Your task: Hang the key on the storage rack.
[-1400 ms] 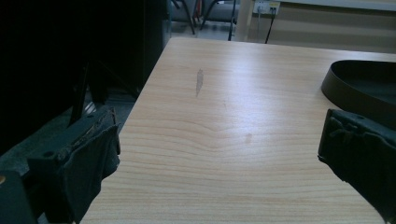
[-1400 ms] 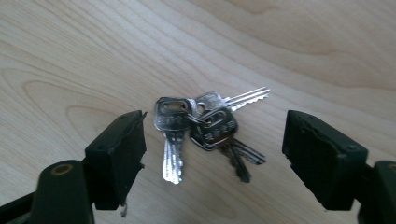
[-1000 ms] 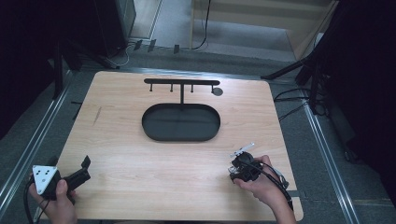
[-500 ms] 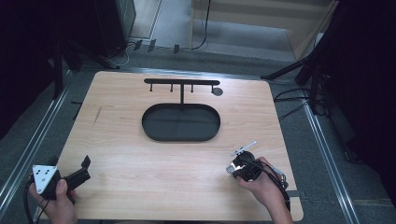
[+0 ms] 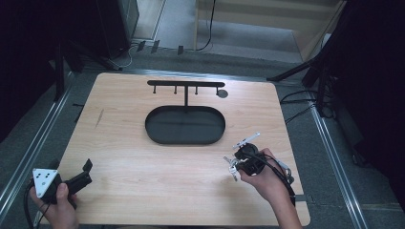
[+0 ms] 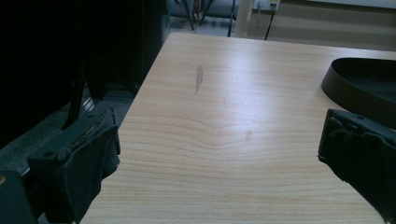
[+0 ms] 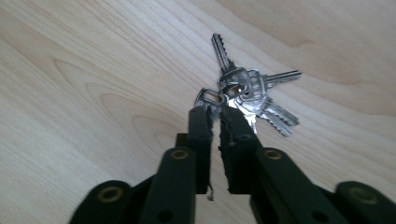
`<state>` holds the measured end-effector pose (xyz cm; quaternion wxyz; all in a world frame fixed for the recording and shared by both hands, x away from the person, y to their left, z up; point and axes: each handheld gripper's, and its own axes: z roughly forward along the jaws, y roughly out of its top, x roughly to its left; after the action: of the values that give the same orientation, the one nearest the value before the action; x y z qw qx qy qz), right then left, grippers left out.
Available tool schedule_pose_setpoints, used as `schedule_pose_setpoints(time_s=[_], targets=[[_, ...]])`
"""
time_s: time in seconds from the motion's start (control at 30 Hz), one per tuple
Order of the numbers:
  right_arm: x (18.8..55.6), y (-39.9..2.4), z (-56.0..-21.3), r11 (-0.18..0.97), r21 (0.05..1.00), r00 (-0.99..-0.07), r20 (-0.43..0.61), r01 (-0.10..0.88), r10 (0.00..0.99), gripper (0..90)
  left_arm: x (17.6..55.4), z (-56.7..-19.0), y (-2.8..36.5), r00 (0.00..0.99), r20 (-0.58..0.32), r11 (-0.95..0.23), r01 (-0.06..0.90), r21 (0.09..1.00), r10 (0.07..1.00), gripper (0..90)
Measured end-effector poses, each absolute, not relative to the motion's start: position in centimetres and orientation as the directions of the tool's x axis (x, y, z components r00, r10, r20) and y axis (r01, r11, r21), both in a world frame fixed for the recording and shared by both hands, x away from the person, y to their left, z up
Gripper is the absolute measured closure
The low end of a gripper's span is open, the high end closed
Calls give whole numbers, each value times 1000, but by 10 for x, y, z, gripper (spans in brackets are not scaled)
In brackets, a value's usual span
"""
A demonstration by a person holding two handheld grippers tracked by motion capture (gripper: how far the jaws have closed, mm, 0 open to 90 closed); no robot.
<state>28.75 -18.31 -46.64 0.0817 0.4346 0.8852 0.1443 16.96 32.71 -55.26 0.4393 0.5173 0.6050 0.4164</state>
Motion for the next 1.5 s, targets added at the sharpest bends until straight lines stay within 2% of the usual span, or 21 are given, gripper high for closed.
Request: schedule_pose_setpoints(time_s=[0.03, 0.07, 0.17, 0.27, 0.3, 0.33, 0.37, 0.4, 0.5, 0.63, 0.77, 0.83, 0.87, 0.9, 0.97, 1.0, 1.1, 1.3, 1.33, 1.5], targets=[[288, -183, -466, 581, 327, -609, -19, 746, 793, 811, 170, -553, 327, -79, -101, 118, 260, 958, 992, 0], [291, -184, -474, 560, 330, -589, -15, 760, 808, 742, 170, -553, 327, -78, -101, 118, 260, 958, 992, 0], [297, -189, -480, 577, 327, -588, -76, 749, 806, 705, 170, -553, 327, -77, -99, 116, 260, 959, 992, 0], [304, -198, -485, 636, 331, -638, -119, 697, 761, 601, 170, -553, 327, -79, -102, 119, 261, 958, 992, 0], [304, -198, -485, 636, 331, -638, -119, 697, 761, 601, 170, -553, 327, -79, -102, 119, 261, 958, 992, 0], [307, -203, -490, 673, 318, -681, -105, 667, 725, 528, 170, -553, 327, -79, -100, 118, 263, 958, 992, 0], [307, -203, -490, 673, 318, -681, -105, 667, 725, 528, 170, -553, 327, -79, -100, 118, 263, 958, 992, 0], [308, -206, -495, 721, 329, -725, -135, 610, 676, 443, 170, -553, 327, -78, -96, 114, 266, 957, 992, 0], [310, -208, -500, 735, 336, -747, -119, 589, 654, 382, 170, -552, 327, -78, -94, 111, 267, 957, 993, 0], [316, -210, -507, 725, 320, -745, -80, 610, 663, 372, 170, -552, 327, -77, -94, 111, 266, 957, 993, 0], [321, -214, -512, 707, 321, -738, -37, 629, 674, 394, 170, -552, 327, -77, -96, 113, 266, 957, 992, 0], [321, -216, -512, 708, 324, -738, -43, 627, 673, 451, 170, -552, 327, -76, -95, 112, 267, 957, 993, 0], [321, -216, -512, 708, 324, -738, -43, 627, 673, 451, 170, -552, 327, -76, -95, 112, 267, 957, 993, 0], [319, -218, -511, 705, 319, -731, -51, 634, 680, 575, 170, -552, 327, -76, -94, 112, 268, 957, 993, 0], [318, -219, -510, 709, 313, -734, -50, 632, 677, 605, 170, -552, 327, -76, -95, 112, 268, 957, 993, 0], [313, -219, -509, 719, 301, -742, -55, 626, 668, 697, 170, -552, 327, -77, -94, 112, 268, 957, 993, 0], [307, -217, -509, 718, 277, -743, -22, 639, 669, 744, 170, -553, 327, -77, -91, 109, 267, 958, 993, 0], [306, -212, -508, 698, 247, -715, -27, 672, 698, 762, 170, -553, 326, -77, -91, 109, 266, 958, 993, 0], [307, -212, -504, 691, 250, -712, -5, 679, 702, 900, 170, -552, 327, -76, -93, 110, 267, 957, 993, 0], [310, -215, -496, 655, 281, -691, 43, 702, 722, 900, 170, -552, 327, -76, -94, 111, 268, 957, 993, 0]])
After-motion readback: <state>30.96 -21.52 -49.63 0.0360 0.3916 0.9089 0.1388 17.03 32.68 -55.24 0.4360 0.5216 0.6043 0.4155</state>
